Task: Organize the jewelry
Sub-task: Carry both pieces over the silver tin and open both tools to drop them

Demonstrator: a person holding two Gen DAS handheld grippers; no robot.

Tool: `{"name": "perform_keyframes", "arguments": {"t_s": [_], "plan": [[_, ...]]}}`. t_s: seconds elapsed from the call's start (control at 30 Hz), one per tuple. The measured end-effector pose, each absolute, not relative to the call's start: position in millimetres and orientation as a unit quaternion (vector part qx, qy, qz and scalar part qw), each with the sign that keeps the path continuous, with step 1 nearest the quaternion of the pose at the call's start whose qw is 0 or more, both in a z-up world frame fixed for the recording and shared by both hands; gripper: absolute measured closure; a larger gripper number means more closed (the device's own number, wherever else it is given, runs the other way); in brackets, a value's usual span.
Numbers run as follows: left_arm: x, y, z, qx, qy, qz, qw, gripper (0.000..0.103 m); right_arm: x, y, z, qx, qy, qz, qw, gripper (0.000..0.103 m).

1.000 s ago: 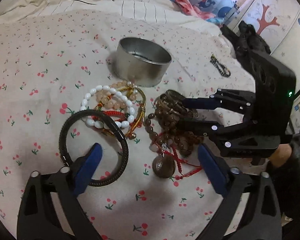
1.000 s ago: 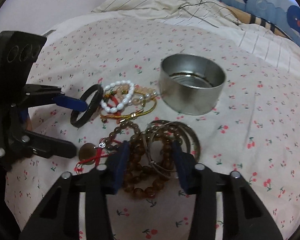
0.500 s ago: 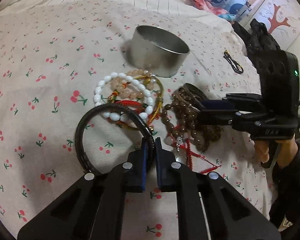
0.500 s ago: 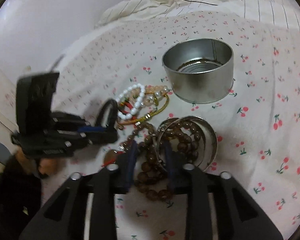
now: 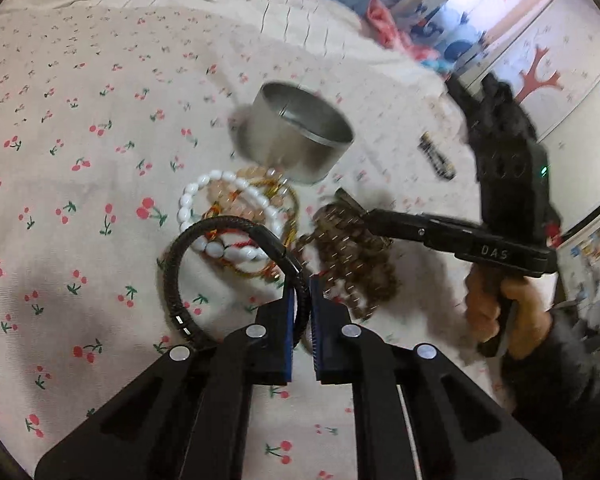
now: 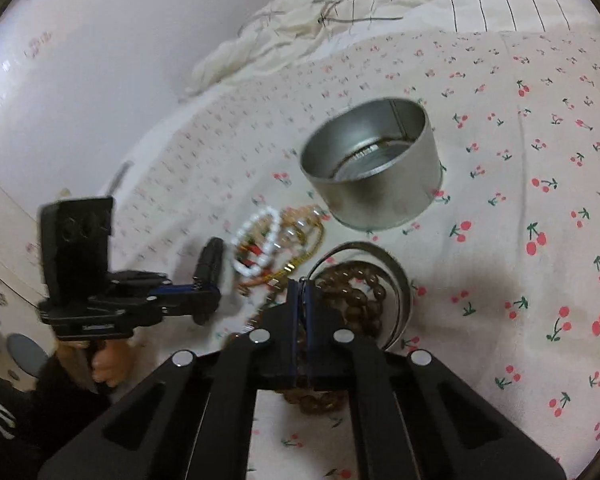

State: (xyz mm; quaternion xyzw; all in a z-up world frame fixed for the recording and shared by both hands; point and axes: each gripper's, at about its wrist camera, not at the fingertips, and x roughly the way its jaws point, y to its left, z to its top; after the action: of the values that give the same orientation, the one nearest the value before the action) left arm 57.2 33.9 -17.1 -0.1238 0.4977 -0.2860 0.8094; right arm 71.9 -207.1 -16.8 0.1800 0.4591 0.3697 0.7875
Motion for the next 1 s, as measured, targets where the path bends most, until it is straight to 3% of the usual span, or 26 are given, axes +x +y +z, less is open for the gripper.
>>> {"name": "perform_keyframes", "arguments": {"t_s": [0.33,0.67,0.93,1.0], "plan": [[55.5,39.1,17.9,-0.204,0.438,-0.361,0.797,0.096,69.7,-247.6,19.4,0.297,0.392,0.406,0.770,0.099],[124.9,9.7,61.9,-0.202,0.400,-0.395,0.802,0.096,112.8,-236.8,44.6,0.298,0.368,0.392,0.789,0.099],[177.6,-18.0,16.5,-0.178,0.440,-0.385,0.792,0.092,156.9,-229.6,-2.9,0.337,0.407,0.369,0.765,0.099],[182.9,-18.3,6.3,-0.166,0.450,-0.362,0.799,0.081,159.8,-225.9,-9.2,0.323,0.423,0.357,0.768,0.096]]}}
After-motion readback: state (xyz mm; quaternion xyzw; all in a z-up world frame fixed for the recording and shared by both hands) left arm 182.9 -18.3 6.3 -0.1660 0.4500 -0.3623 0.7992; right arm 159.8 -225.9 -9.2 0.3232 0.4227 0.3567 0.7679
